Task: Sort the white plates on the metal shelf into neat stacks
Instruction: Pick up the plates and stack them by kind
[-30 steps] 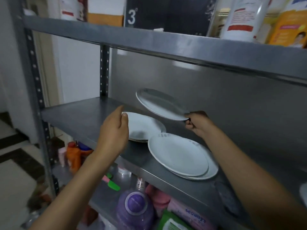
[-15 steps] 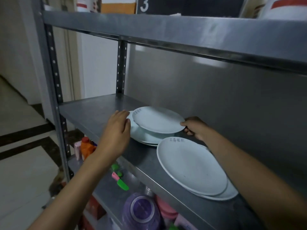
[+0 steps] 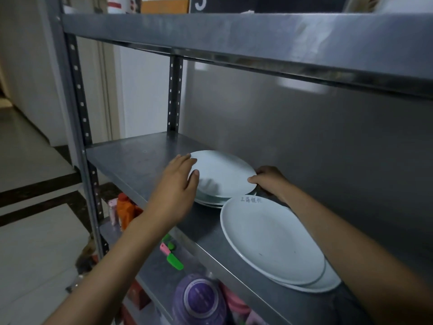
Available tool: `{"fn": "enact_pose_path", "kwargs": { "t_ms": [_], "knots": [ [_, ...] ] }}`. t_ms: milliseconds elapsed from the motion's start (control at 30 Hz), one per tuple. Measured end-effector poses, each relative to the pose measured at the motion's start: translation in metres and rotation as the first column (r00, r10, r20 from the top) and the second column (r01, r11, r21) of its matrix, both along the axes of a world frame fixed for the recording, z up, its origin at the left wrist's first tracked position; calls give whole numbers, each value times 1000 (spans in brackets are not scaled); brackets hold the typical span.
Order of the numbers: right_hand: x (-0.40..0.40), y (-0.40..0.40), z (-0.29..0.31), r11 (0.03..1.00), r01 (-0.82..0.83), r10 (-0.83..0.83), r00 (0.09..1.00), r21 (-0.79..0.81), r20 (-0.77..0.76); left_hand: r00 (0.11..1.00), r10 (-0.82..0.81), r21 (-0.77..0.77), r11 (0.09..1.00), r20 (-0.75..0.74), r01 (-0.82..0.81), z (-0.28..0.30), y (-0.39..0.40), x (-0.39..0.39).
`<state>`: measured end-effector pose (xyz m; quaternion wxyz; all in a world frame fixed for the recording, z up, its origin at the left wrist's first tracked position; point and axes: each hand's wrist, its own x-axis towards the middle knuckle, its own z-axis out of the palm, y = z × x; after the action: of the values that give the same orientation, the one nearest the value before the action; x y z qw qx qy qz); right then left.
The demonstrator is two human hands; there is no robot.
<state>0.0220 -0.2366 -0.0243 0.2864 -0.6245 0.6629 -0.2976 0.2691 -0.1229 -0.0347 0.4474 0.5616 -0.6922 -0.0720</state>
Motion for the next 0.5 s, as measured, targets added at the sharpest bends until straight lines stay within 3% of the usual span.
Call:
{"fn": "enact_pose_path", "kwargs": {
  "t_ms": [133, 233, 367, 500],
  "knots": [
    [-3, 10, 1, 999, 45, -45, 998, -15, -40, 998, -34, -35, 999, 52, 36, 6, 9, -7],
    [-8, 27, 15, 988, 100, -115, 984, -114, -133, 993, -79, -77, 993, 90, 86, 14, 19, -15],
    [-30, 79, 39, 943, 131, -243, 899, -305, -364, 973, -176, -162, 966, 149, 199, 27, 38, -41],
    [-60, 156, 40, 883, 100, -340, 809, -458, -479, 911, -344, -254, 882, 229, 397, 29, 73, -91]
  ]
}}
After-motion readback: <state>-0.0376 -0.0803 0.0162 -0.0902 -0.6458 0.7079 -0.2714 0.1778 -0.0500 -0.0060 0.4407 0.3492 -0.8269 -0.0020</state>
